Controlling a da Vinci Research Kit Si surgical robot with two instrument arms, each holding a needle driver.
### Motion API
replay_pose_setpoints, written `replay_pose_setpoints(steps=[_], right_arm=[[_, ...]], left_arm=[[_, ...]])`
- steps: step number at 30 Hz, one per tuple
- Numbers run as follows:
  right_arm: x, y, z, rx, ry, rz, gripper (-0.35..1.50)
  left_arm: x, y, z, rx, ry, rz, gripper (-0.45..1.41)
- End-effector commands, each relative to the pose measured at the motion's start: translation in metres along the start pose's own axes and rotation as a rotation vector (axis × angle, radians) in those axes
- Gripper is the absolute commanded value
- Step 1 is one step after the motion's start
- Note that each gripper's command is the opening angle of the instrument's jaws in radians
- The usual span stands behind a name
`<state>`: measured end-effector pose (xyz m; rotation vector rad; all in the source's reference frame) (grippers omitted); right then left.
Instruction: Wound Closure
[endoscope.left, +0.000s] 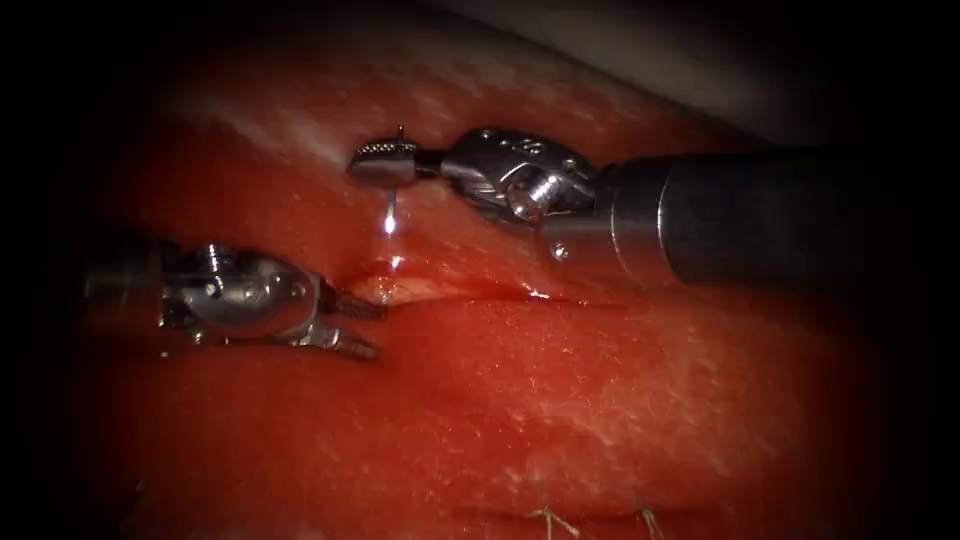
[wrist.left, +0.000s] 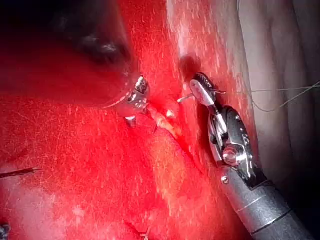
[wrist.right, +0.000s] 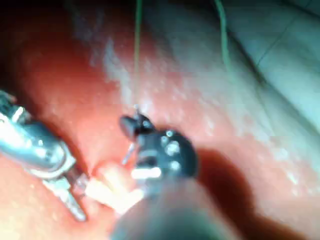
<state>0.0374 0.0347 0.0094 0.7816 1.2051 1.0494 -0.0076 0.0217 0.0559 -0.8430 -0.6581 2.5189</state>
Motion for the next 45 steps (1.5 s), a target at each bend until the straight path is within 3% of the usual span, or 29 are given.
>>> replay_pose_setpoints(steps=[1, 10, 17, 18, 20, 21, 24, 31, 38, 45], right_arm=[[0.0001, -0.0002, 0.0010, 0.015, -0.010, 0.019, -0.35], [-0.0018, -0.0023, 0.0016, 0.055, -0.106, 0.157, -0.35], [-0.0035, -0.0021, 0.0018, 0.086, -0.134, 0.198, -0.30], [-0.0035, -0.0021, 0.0018, 0.084, -0.133, 0.198, -0.08], [-0.0033, -0.0018, 0.0015, 0.080, -0.119, 0.156, 0.69], [-0.0032, -0.0017, 0.0014, 0.078, -0.117, 0.145, 0.84], [-0.0028, -0.0010, 0.0007, 0.062, -0.102, 0.103, 0.99], [-0.0015, 0.0012, -0.0012, 0.021, -0.068, 0.080, 1.01], [-0.0011, 0.0020, -0.0022, -0.003, -0.049, 0.070, 1.01], [-0.0012, 0.0020, -0.0022, -0.003, -0.049, 0.063, 1.01]], left_arm=[[-0.0001, 0.0002, 0.0009, -0.001, 0.000, 0.000, 0.12], [0.0000, 0.0002, 0.0008, -0.002, 0.000, 0.000, 0.12], [0.0006, 0.0002, -0.0001, 0.002, 0.002, 0.020, 0.11], [0.0007, 0.0002, -0.0002, 0.003, 0.009, 0.038, 0.10], [0.0011, 0.0005, -0.0008, 0.001, 0.049, 0.183, 0.12], [0.0012, 0.0007, -0.0010, 0.001, 0.072, 0.242, 0.13], [0.0010, 0.0015, -0.0014, -0.008, 0.138, 0.383, 0.16], [0.0019, 0.0022, -0.0019, 0.013, 0.207, 0.591, 0.23], [0.0027, 0.0016, -0.0010, 0.045, 0.255, 0.596, 0.55], [0.0033, 0.0003, -0.0002, 0.102, 0.285, 0.579, 0.59]])
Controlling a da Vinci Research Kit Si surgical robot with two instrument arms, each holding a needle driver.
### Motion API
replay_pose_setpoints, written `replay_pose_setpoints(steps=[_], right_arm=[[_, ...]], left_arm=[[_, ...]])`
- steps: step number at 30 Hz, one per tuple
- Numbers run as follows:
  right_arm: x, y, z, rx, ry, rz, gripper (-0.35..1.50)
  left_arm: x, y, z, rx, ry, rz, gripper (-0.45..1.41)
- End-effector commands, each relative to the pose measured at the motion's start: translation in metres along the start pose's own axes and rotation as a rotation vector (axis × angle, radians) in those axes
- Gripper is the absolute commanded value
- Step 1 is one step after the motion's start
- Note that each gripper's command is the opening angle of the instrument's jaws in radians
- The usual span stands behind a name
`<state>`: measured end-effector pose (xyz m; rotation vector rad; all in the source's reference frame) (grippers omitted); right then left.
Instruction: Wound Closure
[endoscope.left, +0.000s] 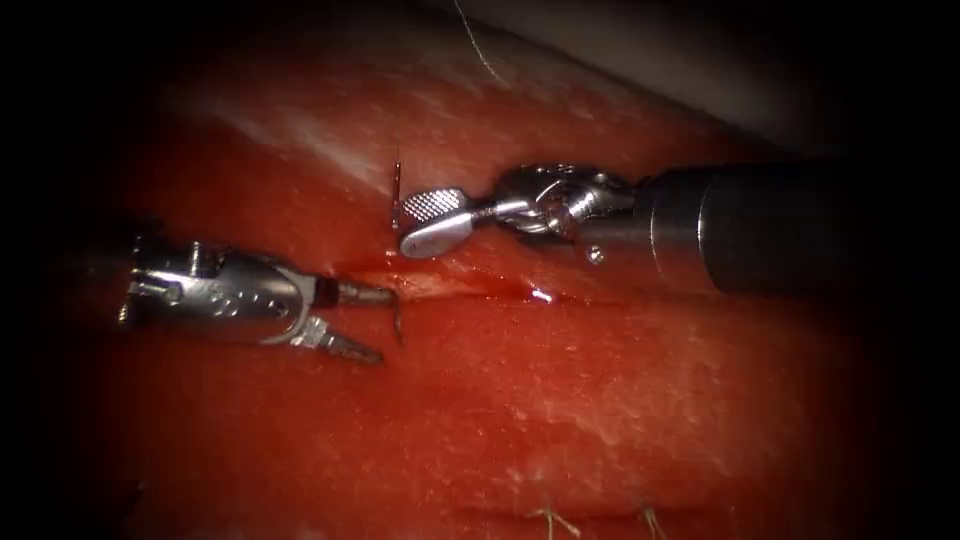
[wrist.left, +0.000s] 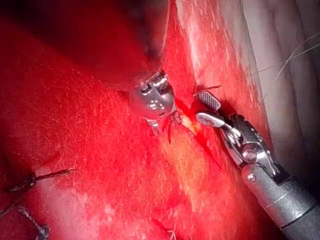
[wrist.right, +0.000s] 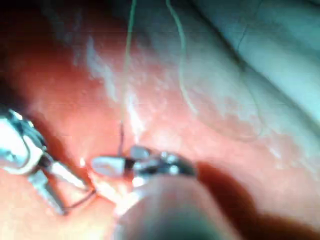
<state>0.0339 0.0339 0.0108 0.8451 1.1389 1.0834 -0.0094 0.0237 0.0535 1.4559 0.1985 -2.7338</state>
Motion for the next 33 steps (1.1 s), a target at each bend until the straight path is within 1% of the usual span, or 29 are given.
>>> replay_pose_setpoints(steps=[1, 3, 8, 11, 12, 13, 14, 15, 16, 19, 20, 21, 22, 24, 25, 26, 31, 33], right_arm=[[0.0003, 0.0002, 0.0009, 0.003, 0.001, -0.006, 1.01], [0.0003, 0.0002, 0.0009, -0.002, 0.005, -0.006, 1.01], [0.0003, 0.0003, 0.0009, -0.011, 0.012, -0.011, 1.01], [0.0004, 0.0004, 0.0009, -0.017, 0.017, -0.010, 1.01], [0.0004, 0.0004, 0.0009, -0.017, 0.017, -0.010, 1.01], [0.0004, 0.0004, 0.0008, -0.020, 0.020, -0.010, 1.01], [0.0004, 0.0004, 0.0008, -0.020, 0.020, -0.010, 1.01], [0.0004, 0.0004, 0.0008, -0.020, 0.020, -0.010, 1.01], [0.0004, 0.0004, 0.0008, -0.023, 0.023, -0.009, 1.01], [0.0004, 0.0004, 0.0008, -0.024, 0.024, -0.009, 1.01], [0.0004, 0.0004, 0.0007, -0.029, 0.028, -0.009, 1.01], [0.0004, 0.0004, 0.0007, -0.029, 0.028, -0.009, 1.01], [0.0004, 0.0004, 0.0007, -0.029, 0.028, -0.009, 1.01], [0.0004, 0.0004, 0.0004, -0.034, 0.031, -0.014, 1.01], [0.0005, 0.0004, 0.0002, -0.037, 0.034, -0.012, 1.01], [0.0005, 0.0004, 0.0001, -0.039, 0.036, -0.011, 1.01], [0.0005, 0.0005, -0.0001, -0.045, 0.041, -0.009, 1.01], [0.0005, 0.0005, -0.0001, -0.045, 0.041, -0.010, 1.01]], left_arm=[[-0.0002, 0.0004, 0.0008, 0.001, 0.000, -0.002, 0.59], [-0.0003, 0.0004, 0.0016, 0.007, -0.002, -0.001, 0.59], [0.0003, 0.0005, 0.0021, 0.023, 0.016, -0.006, 0.58], [0.0001, 0.0005, 0.0025, 0.027, 0.017, -0.005, 0.49], [0.0001, 0.0005, 0.0025, 0.027, 0.017, -0.005, 0.49], [-0.0004, 0.0004, 0.0027, 0.026, 0.016, -0.002, 0.19], [-0.0008, 0.0005, 0.0027, 0.026, 0.016, 0.006, -0.04], [-0.0012, 0.0006, 0.0027, 0.026, 0.015, -0.010, -0.35], [-0.0018, 0.0005, 0.0028, 0.023, 0.013, -0.090, -0.35], [-0.0018, 0.0005, 0.0027, 0.022, 0.014, -0.120, -0.35], [-0.0014, 0.0002, 0.0026, 0.035, 0.019, -0.177, -0.35], [-0.0013, 0.0001, 0.0025, 0.037, 0.031, -0.208, -0.35], [-0.0013, 0.0001, 0.0025, 0.037, 0.031, -0.208, -0.35], [-0.0009, 0.0001, 0.0022, 0.037, 0.049, -0.283, -0.35], [-0.0006, 0.0000, 0.0020, 0.039, 0.074, -0.339, -0.35], [-0.0004, 0.0000, 0.0019, 0.036, 0.081, -0.352, -0.35], [0.0013, -0.0001, 0.0004, -0.027, 0.165, -0.505, -0.35], [0.0021, 0.0000, -0.0004, -0.078, 0.223, -0.608, -0.35]])
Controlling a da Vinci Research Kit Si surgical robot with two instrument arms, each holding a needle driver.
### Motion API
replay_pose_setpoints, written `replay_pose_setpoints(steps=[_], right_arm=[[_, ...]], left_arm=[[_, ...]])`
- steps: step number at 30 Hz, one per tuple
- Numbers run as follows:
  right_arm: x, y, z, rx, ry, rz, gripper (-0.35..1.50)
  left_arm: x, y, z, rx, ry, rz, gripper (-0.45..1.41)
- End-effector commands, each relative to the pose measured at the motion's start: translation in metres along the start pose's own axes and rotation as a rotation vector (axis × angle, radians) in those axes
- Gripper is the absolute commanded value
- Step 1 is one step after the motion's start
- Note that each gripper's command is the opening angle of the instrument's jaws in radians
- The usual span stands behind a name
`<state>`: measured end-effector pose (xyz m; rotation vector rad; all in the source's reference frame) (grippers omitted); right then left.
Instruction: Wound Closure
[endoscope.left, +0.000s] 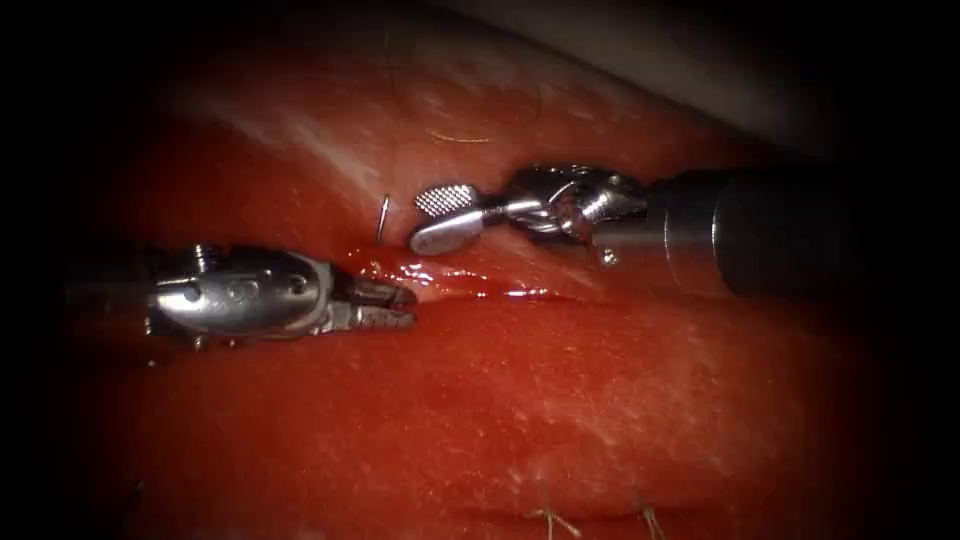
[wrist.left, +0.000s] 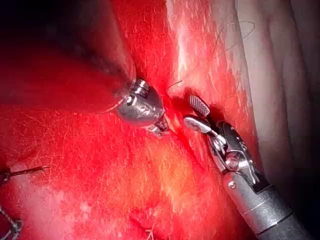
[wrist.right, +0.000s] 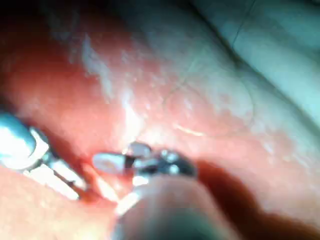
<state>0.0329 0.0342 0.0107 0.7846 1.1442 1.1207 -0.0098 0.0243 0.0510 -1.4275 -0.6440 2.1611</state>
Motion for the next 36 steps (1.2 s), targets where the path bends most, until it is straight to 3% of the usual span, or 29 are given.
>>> replay_pose_setpoints(steps=[1, 4, 10, 14, 17, 24, 27, 28, 31, 33, 36], right_arm=[[0.0002, 0.0002, 0.0010, 0.002, 0.002, -0.002, 1.01], [0.0001, 0.0002, 0.0010, 0.002, 0.002, -0.002, 1.01], [0.0001, 0.0002, 0.0010, 0.002, 0.002, -0.002, 0.99], [-0.0002, -0.0001, 0.0007, 0.004, 0.000, -0.003, 0.99], [-0.0004, -0.0003, 0.0003, 0.006, -0.002, -0.003, 0.99], [-0.0005, -0.0008, -0.0011, 0.016, -0.010, -0.001, 1.04], [-0.0008, -0.0012, -0.0013, 0.017, -0.012, 0.000, 1.06], [-0.0008, -0.0012, -0.0013, 0.017, -0.012, 0.000, 1.06], [-0.0006, -0.0019, -0.0012, 0.021, -0.007, 0.018, 1.36], [-0.0004, -0.0024, -0.0013, 0.042, 0.007, 0.035, 1.38], [-0.0002, -0.0032, -0.0017, 0.110, -0.005, 0.040, 1.26]], left_arm=[[0.0001, 0.0006, 0.0002, -0.067, 0.065, -0.110, -0.35], [0.0015, 0.0015, -0.0010, -0.165, 0.152, -0.278, -0.35], [0.0035, 0.0027, -0.0030, -0.274, 0.232, -0.390, -0.35], [0.0047, 0.0039, -0.0044, -0.337, 0.238, -0.388, -0.35], [0.0052, 0.0044, -0.0047, -0.343, 0.250, -0.287, -0.35], [0.0068, 0.0047, -0.0051, -0.261, 0.269, 0.103, -0.35], [0.0084, 0.0040, -0.0060, -0.164, 0.307, 0.256, -0.35], [0.0084, 0.0040, -0.0060, -0.164, 0.307, 0.256, -0.35], [0.0099, 0.0029, -0.0065, -0.060, 0.324, 0.344, -0.35], [0.0102, 0.0025, -0.0066, -0.014, 0.323, 0.379, -0.35], [0.0102, 0.0020, -0.0066, 0.051, 0.299, 0.433, -0.35]])
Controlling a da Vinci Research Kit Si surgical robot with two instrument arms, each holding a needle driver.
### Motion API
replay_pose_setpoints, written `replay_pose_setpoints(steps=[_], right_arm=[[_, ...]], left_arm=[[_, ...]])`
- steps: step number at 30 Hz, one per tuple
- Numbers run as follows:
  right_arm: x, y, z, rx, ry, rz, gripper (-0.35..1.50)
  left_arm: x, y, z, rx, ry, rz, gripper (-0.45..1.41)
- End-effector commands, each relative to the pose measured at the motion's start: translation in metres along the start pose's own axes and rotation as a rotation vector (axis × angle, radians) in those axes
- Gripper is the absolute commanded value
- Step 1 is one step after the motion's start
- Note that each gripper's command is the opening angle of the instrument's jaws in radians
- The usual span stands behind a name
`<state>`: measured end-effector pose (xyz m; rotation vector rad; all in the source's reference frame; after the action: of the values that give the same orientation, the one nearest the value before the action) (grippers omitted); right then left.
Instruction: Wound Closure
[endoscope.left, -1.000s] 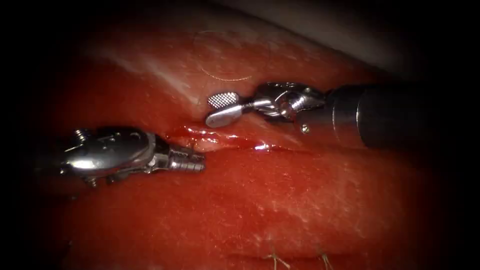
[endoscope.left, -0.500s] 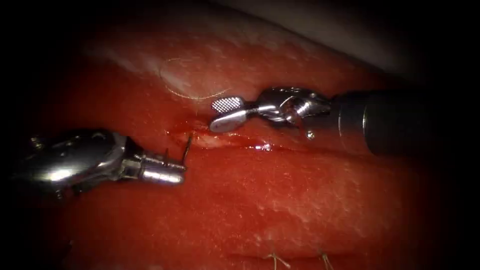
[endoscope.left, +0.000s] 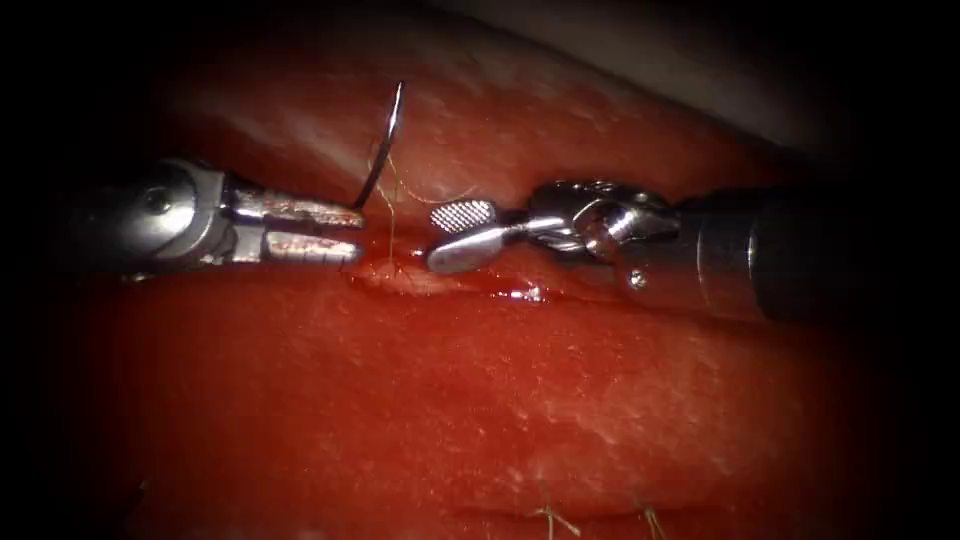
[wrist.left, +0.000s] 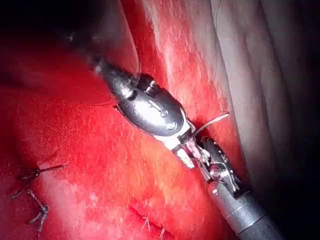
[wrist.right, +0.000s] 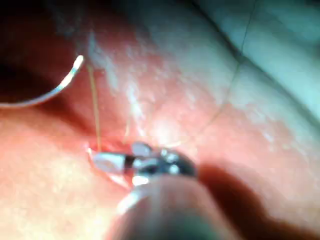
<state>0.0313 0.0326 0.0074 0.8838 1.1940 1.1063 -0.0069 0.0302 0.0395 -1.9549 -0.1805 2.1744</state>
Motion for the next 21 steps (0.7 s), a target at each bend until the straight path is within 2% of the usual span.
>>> replay_pose_setpoints(steps=[1, 4, 10, 14, 21], right_arm=[[0.0005, -0.0004, 0.0008, 0.027, -0.009, 0.003, 1.25], [0.0011, -0.0021, 0.0004, 0.043, -0.006, 0.017, 1.20], [0.0024, -0.0056, -0.0004, 0.039, 0.011, 0.047, 1.18], [0.0023, -0.0052, 0.0002, 0.017, 0.058, 0.058, 1.18], [0.0027, -0.0044, 0.0004, 0.022, 0.171, 0.245, 1.16]], left_arm=[[-0.0008, 0.0002, 0.0007, 0.015, -0.017, 0.013, -0.35], [-0.0016, 0.0002, 0.0011, 0.063, -0.054, 0.051, -0.35], [-0.0040, 0.0015, 0.0017, 0.105, -0.099, 0.074, -0.35], [-0.0043, 0.0017, 0.0017, 0.114, -0.104, 0.098, -0.35], [-0.0044, 0.0019, 0.0018, 0.124, -0.109, 0.117, -0.35]])
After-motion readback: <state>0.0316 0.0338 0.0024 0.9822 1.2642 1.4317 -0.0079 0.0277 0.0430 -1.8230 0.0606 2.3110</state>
